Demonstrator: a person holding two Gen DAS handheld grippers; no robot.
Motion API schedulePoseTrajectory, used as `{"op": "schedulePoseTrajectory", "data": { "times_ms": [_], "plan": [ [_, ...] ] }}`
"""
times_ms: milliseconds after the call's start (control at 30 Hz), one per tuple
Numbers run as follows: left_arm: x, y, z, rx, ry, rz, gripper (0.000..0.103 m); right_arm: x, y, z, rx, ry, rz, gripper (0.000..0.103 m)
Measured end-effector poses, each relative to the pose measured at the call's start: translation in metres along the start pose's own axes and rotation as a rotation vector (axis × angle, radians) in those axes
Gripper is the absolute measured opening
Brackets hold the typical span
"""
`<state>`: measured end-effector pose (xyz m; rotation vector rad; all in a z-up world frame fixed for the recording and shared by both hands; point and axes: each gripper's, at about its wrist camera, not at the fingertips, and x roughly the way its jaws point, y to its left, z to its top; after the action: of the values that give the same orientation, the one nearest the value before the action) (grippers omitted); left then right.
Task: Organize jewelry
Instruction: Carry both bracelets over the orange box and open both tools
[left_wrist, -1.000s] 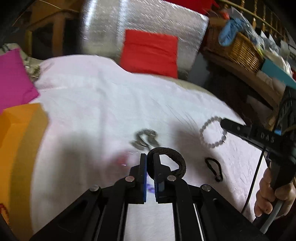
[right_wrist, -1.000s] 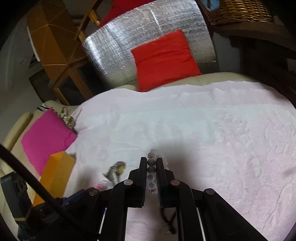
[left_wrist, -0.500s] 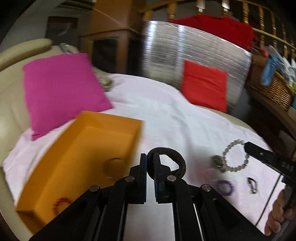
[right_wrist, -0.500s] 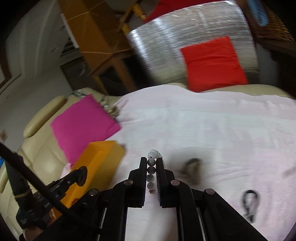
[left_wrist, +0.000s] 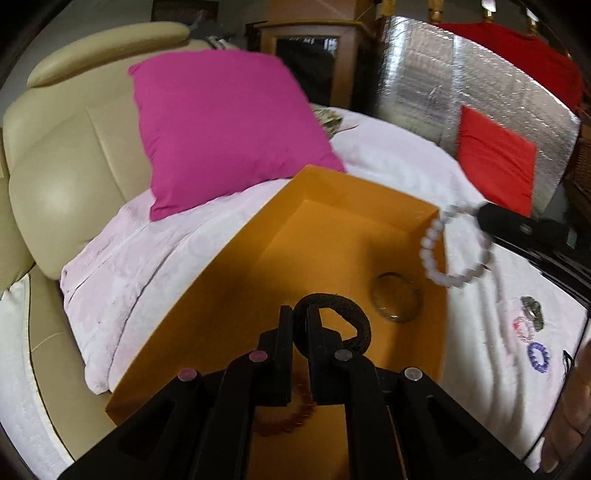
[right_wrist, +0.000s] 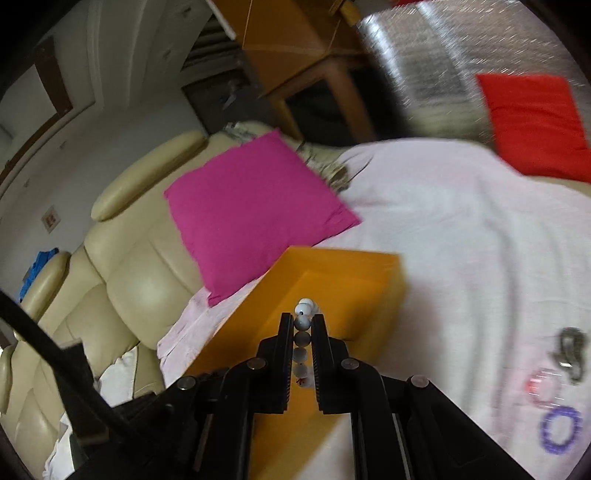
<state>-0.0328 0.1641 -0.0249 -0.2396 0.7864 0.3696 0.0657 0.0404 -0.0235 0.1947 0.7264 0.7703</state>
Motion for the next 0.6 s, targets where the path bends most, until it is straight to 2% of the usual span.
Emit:
{"op": "schedulePoseTrajectory", "data": {
  "times_ms": [67,100,133,200,233,267,500,600],
  "plan": [
    [0.005,0.007,0.000,-0.031,0.014,0.025,0.016,0.023,0.004,0.004,0.028,0.047,0.020,0.012],
    [0.006,0.010,0.001,-0.047,0.015,0.032,0.026,0.033,0.005,0.005,0.042,0.066,0.013,0.012],
    [0.003,0.013,0.000,-0.055,0.013,0.036,0.040,0.038,0.002,0.007,0.051,0.075,-0.002,0.014],
    [0.001,0.014,0.000,-0.062,-0.005,0.056,0.051,0.040,-0.005,0.008,0.087,0.067,-0.018,0.025],
    [0.000,0.012,0.000,-0.058,-0.011,0.061,0.051,0.037,-0.010,0.008,0.101,0.056,-0.020,0.033],
    [-0.002,0.008,0.000,-0.053,-0.015,0.063,0.051,0.033,-0.014,0.007,0.104,0.044,-0.028,0.036],
    [-0.005,-0.030,0.001,-0.003,-0.022,0.024,0.052,-0.029,-0.056,0.004,0.084,-0.003,-0.160,0.036],
    [-0.013,-0.057,0.000,0.040,-0.050,-0.016,0.058,-0.077,-0.087,0.001,0.096,-0.027,-0.248,0.036]
  ]
}}
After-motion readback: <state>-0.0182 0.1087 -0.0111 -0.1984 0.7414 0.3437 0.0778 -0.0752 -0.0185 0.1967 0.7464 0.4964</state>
